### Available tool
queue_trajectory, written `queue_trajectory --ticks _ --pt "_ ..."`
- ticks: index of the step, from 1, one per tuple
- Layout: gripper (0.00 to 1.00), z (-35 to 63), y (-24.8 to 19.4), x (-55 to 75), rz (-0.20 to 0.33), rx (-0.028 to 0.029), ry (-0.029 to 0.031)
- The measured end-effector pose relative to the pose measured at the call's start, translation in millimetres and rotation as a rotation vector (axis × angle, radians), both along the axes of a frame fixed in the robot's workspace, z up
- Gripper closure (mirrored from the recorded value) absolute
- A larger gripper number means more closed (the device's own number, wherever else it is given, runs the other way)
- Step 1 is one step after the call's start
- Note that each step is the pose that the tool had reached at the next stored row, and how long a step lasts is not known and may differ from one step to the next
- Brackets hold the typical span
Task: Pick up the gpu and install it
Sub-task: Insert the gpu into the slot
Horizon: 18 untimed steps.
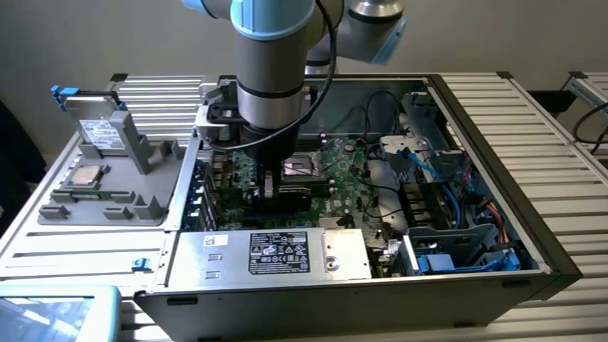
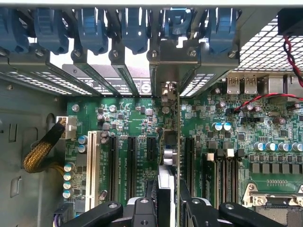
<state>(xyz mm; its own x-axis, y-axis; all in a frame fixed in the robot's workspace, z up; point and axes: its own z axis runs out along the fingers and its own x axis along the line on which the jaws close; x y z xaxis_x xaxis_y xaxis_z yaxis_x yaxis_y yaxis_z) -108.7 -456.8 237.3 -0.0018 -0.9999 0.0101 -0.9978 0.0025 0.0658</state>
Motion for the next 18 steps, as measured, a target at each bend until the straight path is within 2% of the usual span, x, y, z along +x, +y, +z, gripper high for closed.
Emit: queue_trajectory --ticks 18 --pt "0.71 -2.7 0.0 -1.5 0.000 -0.0001 -0.0002"
